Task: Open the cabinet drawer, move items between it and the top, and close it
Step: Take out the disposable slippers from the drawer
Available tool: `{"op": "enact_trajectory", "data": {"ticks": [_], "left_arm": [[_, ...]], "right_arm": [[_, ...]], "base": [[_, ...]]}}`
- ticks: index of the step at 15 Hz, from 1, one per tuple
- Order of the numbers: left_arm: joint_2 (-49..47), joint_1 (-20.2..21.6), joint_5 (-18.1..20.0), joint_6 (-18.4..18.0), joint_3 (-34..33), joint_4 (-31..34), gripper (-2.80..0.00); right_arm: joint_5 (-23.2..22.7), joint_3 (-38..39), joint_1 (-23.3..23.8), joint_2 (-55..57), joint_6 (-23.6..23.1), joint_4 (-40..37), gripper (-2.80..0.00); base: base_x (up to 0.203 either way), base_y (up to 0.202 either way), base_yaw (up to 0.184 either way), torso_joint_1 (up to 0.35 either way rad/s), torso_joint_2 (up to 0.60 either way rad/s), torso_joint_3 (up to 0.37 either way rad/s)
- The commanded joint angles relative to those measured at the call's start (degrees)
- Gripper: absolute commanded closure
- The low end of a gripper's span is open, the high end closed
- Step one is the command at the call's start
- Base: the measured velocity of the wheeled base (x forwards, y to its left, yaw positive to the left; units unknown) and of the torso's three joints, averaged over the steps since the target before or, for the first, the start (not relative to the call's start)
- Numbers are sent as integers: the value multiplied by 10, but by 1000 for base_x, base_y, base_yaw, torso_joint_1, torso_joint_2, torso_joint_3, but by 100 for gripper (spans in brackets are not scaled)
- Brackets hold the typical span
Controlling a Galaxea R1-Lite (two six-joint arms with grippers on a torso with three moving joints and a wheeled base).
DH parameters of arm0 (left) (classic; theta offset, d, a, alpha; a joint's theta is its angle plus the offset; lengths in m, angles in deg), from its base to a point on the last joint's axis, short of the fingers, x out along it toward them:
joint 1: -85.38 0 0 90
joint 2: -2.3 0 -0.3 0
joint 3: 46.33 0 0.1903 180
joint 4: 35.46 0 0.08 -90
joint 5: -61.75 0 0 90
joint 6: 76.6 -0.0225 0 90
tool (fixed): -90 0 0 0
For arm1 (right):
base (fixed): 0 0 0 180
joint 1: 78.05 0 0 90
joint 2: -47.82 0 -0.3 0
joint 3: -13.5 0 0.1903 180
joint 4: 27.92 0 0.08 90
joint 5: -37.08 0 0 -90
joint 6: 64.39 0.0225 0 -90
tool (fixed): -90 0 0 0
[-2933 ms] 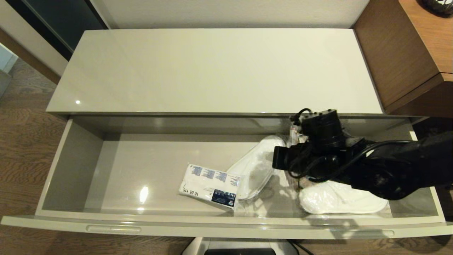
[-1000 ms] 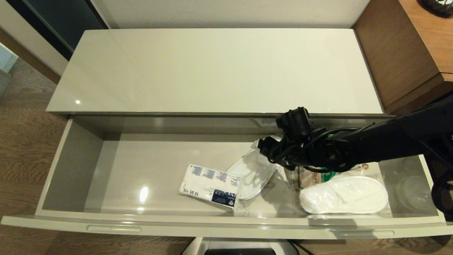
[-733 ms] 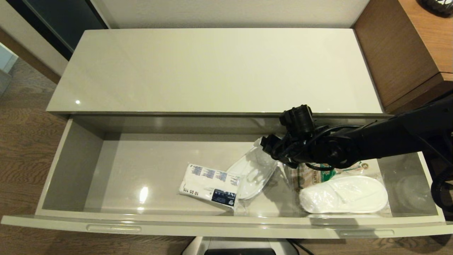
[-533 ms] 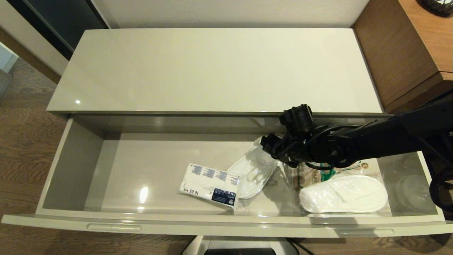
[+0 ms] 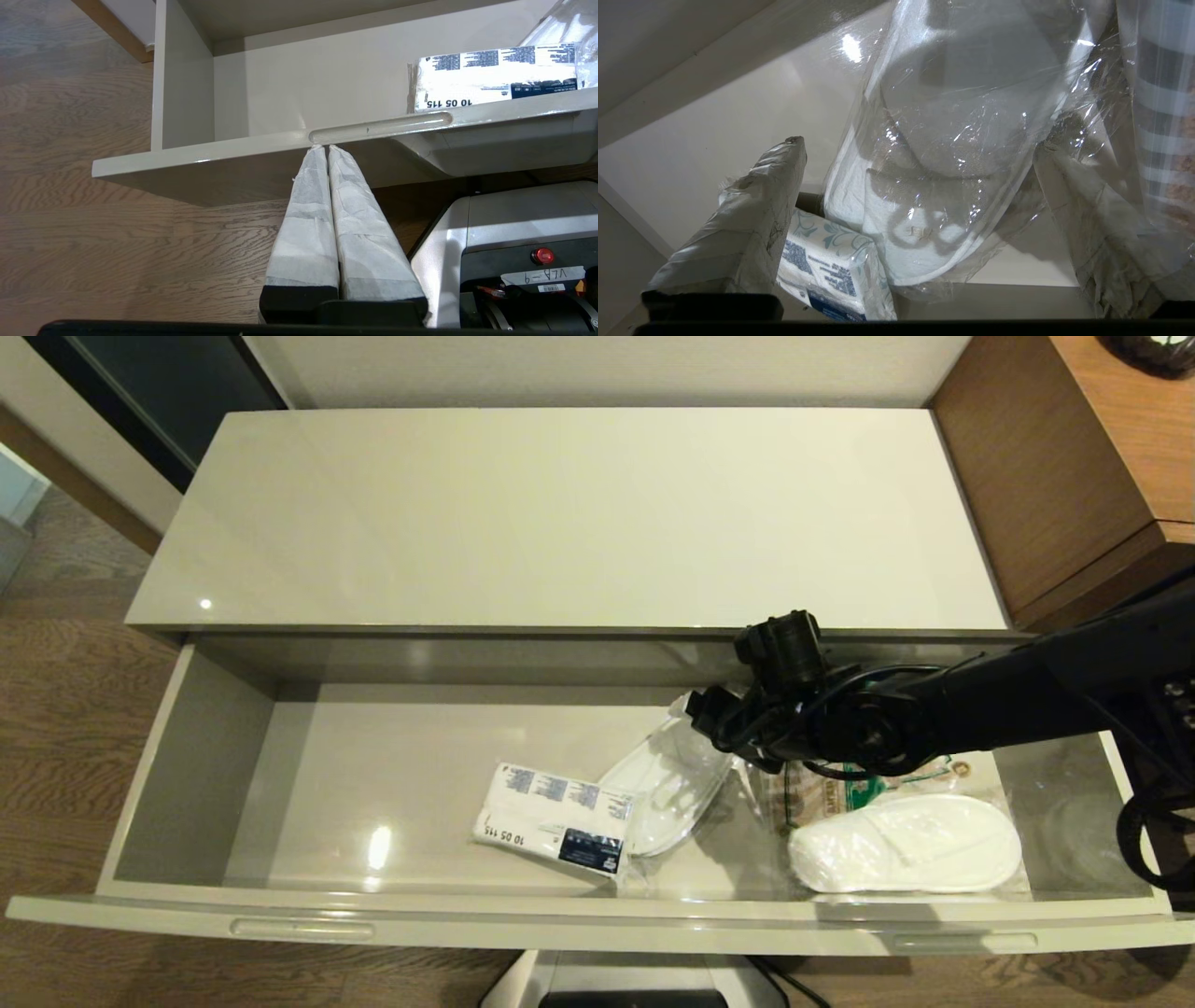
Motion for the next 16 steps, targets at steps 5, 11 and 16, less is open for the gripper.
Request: {"op": "enact_trajectory", "data": {"ticks": [5,11,16], "left_arm": [[-1,0,0,-1,0,0,0],[-1,0,0,-1,0,0,0],[-1,0,0,-1,0,0,0]], "right_arm": [[6,3,-5,14,3,0,-280],[51,13,-20,-9,-6,-3,-280],[72,22,-42,8,-3,1,-280]], "base": [[0,0,0,0,0,0],[0,0,0,0,0,0],[0,0,0,0,0,0]]}}
